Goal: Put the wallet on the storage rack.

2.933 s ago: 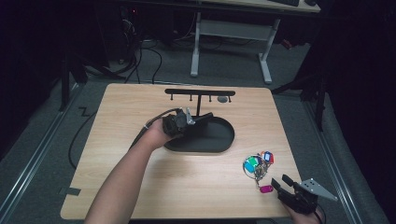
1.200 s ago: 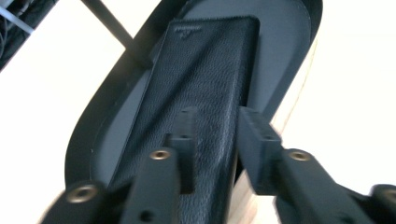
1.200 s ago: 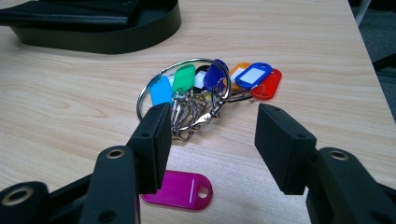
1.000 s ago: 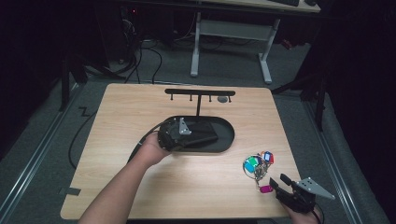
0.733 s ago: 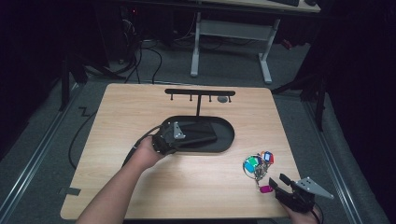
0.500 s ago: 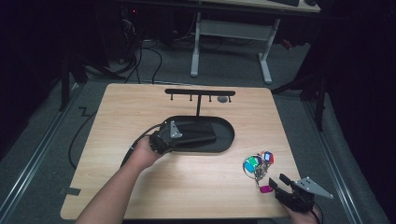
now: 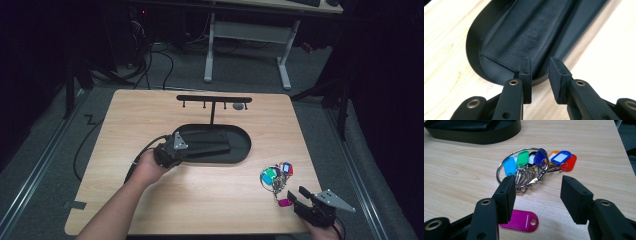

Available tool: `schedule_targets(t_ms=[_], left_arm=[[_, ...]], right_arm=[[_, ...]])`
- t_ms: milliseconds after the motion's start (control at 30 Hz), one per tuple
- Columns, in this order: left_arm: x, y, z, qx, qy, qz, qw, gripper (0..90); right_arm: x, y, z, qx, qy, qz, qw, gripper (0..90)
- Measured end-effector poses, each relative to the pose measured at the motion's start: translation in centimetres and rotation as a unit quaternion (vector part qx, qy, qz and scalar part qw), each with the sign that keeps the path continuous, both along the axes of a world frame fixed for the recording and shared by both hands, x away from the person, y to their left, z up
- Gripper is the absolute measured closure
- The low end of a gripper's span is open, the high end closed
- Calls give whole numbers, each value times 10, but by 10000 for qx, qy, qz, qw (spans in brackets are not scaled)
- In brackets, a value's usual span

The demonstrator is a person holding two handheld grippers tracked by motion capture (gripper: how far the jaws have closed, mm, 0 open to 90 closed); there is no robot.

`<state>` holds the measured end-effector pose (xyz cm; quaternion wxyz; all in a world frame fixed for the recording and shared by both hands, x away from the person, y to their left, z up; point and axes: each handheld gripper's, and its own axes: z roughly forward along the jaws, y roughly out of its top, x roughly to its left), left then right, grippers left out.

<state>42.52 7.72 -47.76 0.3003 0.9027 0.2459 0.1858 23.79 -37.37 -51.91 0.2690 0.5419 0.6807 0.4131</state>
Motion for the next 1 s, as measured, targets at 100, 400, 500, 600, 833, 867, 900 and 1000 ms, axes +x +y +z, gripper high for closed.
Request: schedule_targets(t_ms=[100, 400, 500, 600, 833, 867, 900, 1000], left_arm=[[-13, 8, 8, -262, -95, 0, 9996, 719], [-53, 42, 5, -501, -176, 378, 9979, 659], [-68, 55, -2, -638, -126, 530, 9965, 628], [-85, 65, -9, -691, -155, 638, 9954, 600], [-117, 86, -22, -726, -207, 929, 9928, 513], [-121, 89, -23, -769, -229, 943, 9923, 504], [-127, 92, -26, -832, -297, 984, 9912, 504], [-133, 99, -31, -939, -288, 1036, 9898, 485]], right_arm=[[0, 1, 0, -28, -6, 25, 10000, 464], [1, 4, 0, -75, 1, 101, 9999, 480], [0, 5, 0, -66, 14, 108, 9999, 483], [1, 5, 0, -79, 7, 132, 9999, 487], [2, 8, 0, -68, 59, 179, 9998, 498], [3, 8, 0, -92, 46, 204, 9997, 500], [4, 8, -1, -90, 63, 200, 9997, 502], [6, 9, -1, -108, 103, 211, 9997, 504]])
